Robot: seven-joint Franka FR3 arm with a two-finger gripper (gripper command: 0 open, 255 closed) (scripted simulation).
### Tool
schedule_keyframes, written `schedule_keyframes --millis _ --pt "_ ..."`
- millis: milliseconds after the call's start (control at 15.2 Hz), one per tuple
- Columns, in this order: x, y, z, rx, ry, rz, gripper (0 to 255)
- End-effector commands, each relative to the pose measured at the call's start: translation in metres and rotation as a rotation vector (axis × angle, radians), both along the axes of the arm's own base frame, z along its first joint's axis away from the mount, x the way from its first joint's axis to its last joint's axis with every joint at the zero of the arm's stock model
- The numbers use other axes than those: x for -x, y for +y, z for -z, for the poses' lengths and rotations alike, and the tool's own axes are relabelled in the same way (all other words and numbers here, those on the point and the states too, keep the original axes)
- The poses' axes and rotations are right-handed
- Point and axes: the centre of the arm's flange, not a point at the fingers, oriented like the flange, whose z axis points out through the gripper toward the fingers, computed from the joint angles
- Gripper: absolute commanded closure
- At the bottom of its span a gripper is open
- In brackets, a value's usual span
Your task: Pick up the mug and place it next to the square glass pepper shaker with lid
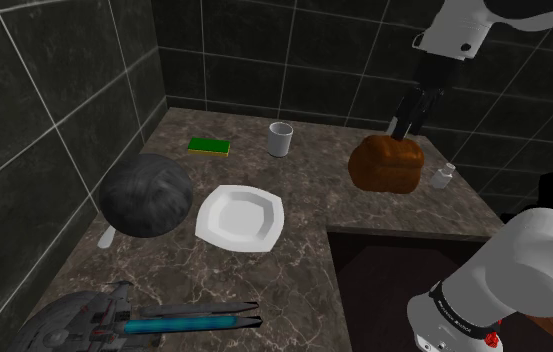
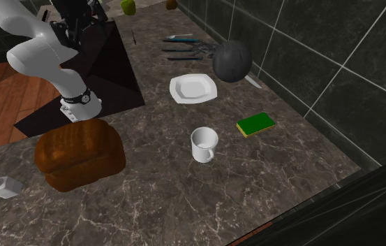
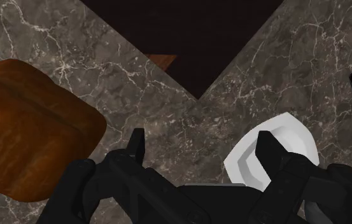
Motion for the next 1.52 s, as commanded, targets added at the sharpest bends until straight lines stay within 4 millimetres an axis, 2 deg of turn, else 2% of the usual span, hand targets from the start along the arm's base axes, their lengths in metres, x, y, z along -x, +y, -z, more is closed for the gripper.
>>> schedule_keyframes --millis 0,1452 --pt "0.0 0.0 0.0 0.0 0.0 0.0 0" --pt "-0.258 0.04 0.123 0.148 -0.024 -0.023 0"
